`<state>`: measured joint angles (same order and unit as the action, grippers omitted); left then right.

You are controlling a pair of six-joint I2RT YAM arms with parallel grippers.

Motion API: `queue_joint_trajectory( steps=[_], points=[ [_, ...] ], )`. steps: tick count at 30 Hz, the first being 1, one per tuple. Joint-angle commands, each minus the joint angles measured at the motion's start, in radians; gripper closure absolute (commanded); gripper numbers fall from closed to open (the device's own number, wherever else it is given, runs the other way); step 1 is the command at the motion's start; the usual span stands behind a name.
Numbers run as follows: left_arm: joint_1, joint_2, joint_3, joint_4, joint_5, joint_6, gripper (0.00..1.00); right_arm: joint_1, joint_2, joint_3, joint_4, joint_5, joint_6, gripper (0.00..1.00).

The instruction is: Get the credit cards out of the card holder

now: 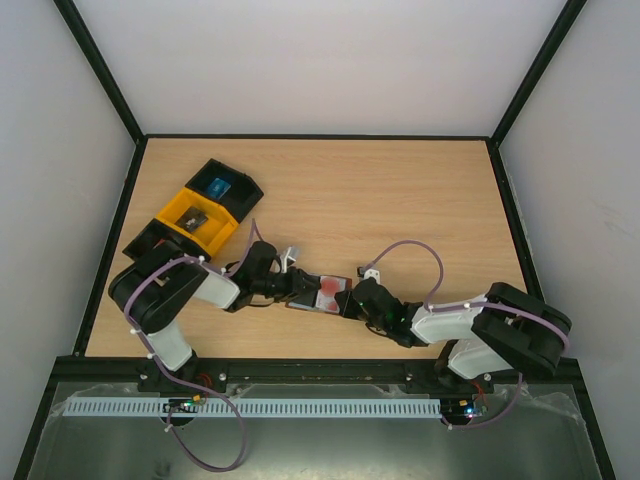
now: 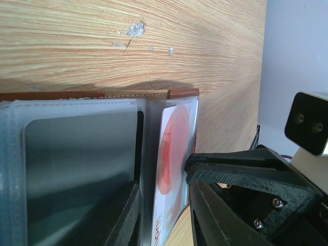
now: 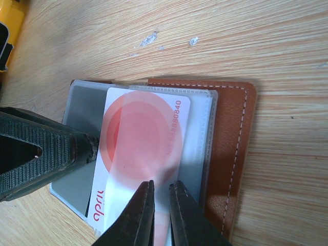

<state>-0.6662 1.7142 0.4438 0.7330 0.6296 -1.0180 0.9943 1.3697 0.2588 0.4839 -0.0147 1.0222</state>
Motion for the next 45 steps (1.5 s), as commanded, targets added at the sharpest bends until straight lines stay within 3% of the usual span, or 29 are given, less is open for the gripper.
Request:
queue_joint_trajectory(
  steps=[1,9,21,45],
  points=[
    [-0.009,0.03,0.009,-0.015,-0.008,0.011,0.7,0.005,0.027,-0.019,-0.015,0.015,0.012,0.89],
    [-0.019,0.054,0.017,-0.001,-0.002,0.002,0.73,0.004,0.043,-0.019,-0.005,0.008,0.013,0.89],
    [-0.014,0.033,0.017,-0.025,-0.003,0.016,0.97,0.004,0.042,-0.023,-0.008,0.02,0.018,0.89],
    [0.136,-0.124,-0.02,-0.213,0.018,0.118,0.97,0.003,0.025,-0.027,-0.007,0.016,0.011,0.89]
  ],
)
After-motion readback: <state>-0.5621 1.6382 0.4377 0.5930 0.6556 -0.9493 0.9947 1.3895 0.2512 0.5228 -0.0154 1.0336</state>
